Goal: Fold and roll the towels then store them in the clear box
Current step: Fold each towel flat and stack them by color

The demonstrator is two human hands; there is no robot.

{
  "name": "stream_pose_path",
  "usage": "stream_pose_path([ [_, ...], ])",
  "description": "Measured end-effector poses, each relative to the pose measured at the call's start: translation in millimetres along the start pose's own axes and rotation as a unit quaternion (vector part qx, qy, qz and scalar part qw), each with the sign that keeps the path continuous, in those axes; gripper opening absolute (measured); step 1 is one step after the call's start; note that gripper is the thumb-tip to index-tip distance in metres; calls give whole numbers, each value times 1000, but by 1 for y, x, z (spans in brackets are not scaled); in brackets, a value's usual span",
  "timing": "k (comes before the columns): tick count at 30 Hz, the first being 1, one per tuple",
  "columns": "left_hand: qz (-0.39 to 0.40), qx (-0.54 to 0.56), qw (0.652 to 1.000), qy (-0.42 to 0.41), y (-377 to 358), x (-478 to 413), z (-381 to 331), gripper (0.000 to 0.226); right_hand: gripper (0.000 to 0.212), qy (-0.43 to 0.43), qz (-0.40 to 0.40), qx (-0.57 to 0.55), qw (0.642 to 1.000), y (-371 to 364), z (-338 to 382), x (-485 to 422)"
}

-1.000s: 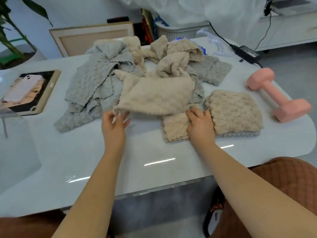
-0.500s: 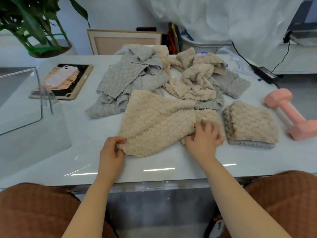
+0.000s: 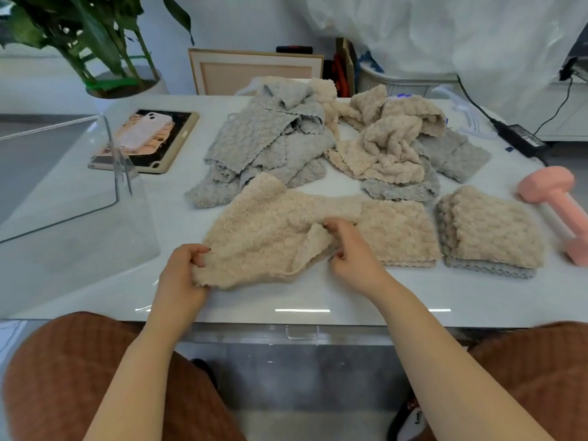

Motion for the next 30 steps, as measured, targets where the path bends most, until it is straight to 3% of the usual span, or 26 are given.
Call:
stream_pose_path([
  [2,-47,-13,999,4,12,3,7,47,69,49,42,34,997,-14,6,3],
  [4,-53,-18,998,10,23,4,11,39,55,75,59,69,993,-25,8,4],
  [7,1,5,1000,20,31,3,17,31,25,94,44,110,989,-25,10,3],
  [11,69,-2,998,13,44,0,15,24,16,85,44,166,981,-4,19,1],
  [14,158,-66,985,21,41,0,16,29,16,-2,152,65,986,21,29,10],
  [16,241,-80,965,57,36,2,20,34,16,-85,258,-51,961,30,31,21],
  [18,297,-66,948,96,32,6,23,41,14,-128,286,-74,947,34,25,27],
  [20,300,-40,944,130,30,6,25,40,19,-179,287,-43,940,30,10,31],
  [23,243,-63,960,127,26,-2,23,31,15,-193,228,-13,954,23,-8,26],
  [26,161,-77,981,80,18,-15,13,34,10,-130,78,-11,988,26,-7,6],
  [30,56,-66,995,52,8,-36,4,33,15,-55,-69,39,995,36,2,-16],
])
Point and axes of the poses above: each hand's wrist, its own x-axis away from the middle knuckle, its own y-axis out of the back of the hand, z = x × y, the point moved 5 cm from there along -x, towards the middle knuckle, and after that the axes turned 9 degrees about -z, right-handed, at the moved point
